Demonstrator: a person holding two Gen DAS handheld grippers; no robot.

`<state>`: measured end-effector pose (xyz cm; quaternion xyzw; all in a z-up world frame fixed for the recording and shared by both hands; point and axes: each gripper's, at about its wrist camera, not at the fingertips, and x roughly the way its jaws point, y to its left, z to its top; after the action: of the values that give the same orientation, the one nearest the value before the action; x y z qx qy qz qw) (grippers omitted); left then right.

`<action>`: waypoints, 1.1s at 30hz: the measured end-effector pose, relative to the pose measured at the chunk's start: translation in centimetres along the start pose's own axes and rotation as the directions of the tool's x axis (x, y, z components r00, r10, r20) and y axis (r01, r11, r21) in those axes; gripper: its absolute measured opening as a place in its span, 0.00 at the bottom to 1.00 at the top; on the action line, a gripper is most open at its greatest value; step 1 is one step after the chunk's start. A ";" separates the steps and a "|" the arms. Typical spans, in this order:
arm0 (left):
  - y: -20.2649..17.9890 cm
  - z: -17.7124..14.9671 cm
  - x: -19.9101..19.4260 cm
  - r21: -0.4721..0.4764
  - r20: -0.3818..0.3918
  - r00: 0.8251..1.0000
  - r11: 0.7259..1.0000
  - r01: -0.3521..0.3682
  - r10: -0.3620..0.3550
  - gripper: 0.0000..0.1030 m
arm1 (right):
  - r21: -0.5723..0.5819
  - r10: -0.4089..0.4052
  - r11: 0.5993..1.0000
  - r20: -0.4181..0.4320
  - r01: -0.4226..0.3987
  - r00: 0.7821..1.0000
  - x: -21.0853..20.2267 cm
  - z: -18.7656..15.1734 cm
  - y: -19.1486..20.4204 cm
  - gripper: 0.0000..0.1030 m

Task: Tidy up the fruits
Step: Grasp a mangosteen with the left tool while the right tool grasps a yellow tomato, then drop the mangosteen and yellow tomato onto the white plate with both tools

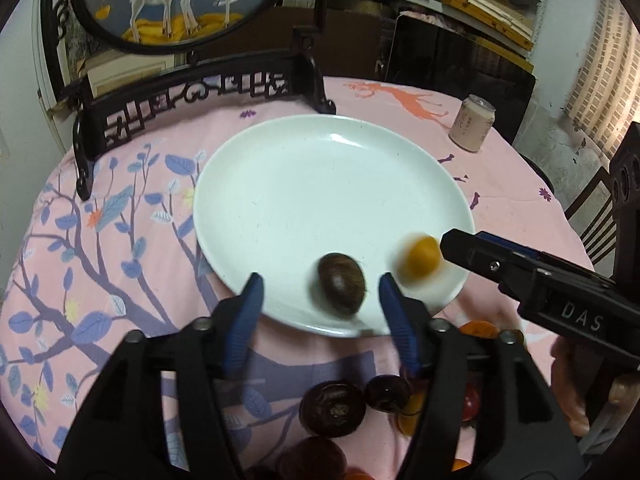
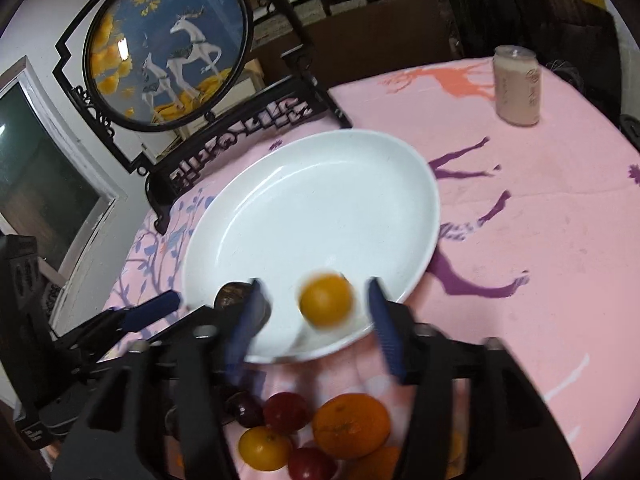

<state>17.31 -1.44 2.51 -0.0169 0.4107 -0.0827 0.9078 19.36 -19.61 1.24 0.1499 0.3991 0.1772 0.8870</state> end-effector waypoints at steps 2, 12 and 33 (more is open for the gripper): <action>-0.2 -0.1 -0.4 0.011 0.010 1.000 1.000 -0.005 0.005 0.62 | -0.010 -0.006 1.000 0.031 0.007 1.000 -0.7 -0.1 0.0 0.59; 3.5 -3.6 -2.5 -0.091 0.007 0.998 0.994 -0.063 0.064 0.69 | -0.075 -0.052 0.995 0.109 0.060 0.993 -5.6 -4.2 -0.5 0.59; 3.5 -12.4 -6.2 -0.010 -0.034 0.988 0.989 -0.148 0.148 0.71 | 0.030 -0.109 0.994 0.148 0.106 0.983 -10.0 -9.9 -4.0 0.74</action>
<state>4.50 3.53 -1.49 0.0095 0.4261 -0.0127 0.9045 6.39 -26.29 -0.13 0.1508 0.3412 0.1128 0.9210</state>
